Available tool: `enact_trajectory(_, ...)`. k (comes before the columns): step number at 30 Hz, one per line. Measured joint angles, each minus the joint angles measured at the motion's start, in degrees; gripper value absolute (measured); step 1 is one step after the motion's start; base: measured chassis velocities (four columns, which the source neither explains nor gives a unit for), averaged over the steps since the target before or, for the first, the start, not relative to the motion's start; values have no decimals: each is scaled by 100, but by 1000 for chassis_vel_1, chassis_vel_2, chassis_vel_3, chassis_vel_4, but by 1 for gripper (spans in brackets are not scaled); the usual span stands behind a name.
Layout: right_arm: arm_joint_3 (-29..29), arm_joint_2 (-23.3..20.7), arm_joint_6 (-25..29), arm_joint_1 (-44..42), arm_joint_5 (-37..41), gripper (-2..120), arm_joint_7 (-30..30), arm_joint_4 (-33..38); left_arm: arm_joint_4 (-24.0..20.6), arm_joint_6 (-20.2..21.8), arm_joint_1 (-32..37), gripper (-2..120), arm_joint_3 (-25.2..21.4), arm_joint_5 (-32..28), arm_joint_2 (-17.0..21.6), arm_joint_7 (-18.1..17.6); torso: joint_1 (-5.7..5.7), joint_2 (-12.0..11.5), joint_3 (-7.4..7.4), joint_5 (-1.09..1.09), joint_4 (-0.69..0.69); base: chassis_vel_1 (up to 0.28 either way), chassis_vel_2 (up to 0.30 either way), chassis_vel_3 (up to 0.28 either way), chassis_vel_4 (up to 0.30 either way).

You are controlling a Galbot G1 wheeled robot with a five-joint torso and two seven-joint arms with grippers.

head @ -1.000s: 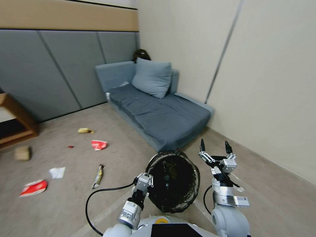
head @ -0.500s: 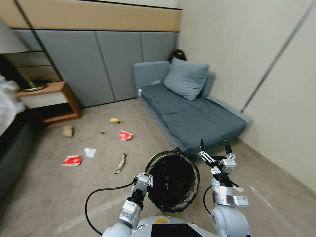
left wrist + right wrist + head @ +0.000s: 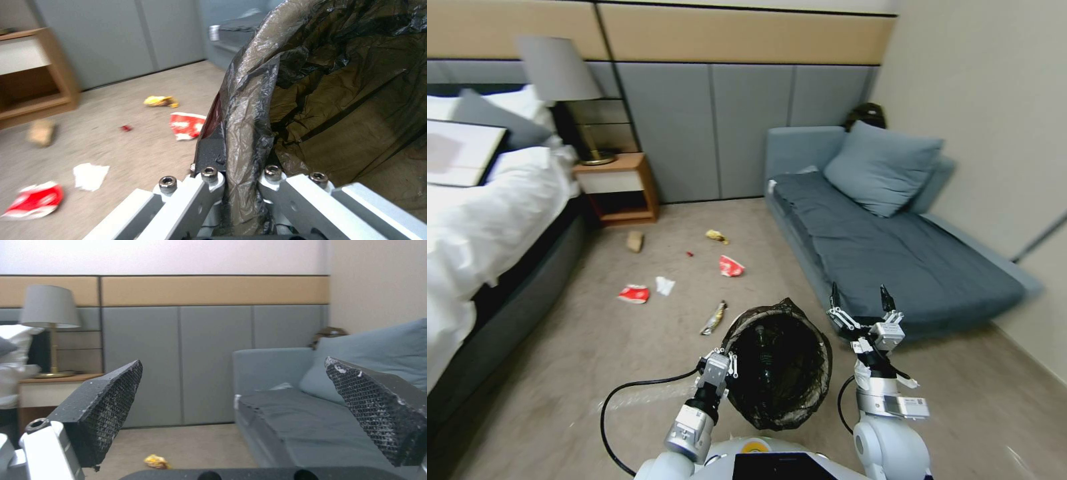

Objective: Pick up the trash bin, then pick up the garbage from the floor and place it into the trash bin.

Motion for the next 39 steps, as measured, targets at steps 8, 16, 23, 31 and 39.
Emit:
enact_trajectory(8,8,0,-6,-5,1,100,7,8,6,-9,-9,1,27,13,-12,13,0,0,0,0,0,133,121,119,123)
enact_trajectory(16,8,0,-17,1,-7,100,13,9,21,-13,-21,1,36,16,-10,20,0,0,0,0,-1,127,137,125,114)
enact_trajectory(23,-4,0,-45,6,10,100,41,30,38,-30,-34,1,41,12,-7,21,0,0,0,0,0,114,128,131,134)
enact_trajectory(31,-19,0,-51,14,31,100,44,43,81,-122,-43,1,34,-13,-14,-24,0,0,0,0,0,128,128,127,124)
enact_trajectory(39,-3,0,-31,41,40,100,37,37,200,-356,-85,1,-29,37,-31,-91,0,0,0,0,-1,62,66,59,69)
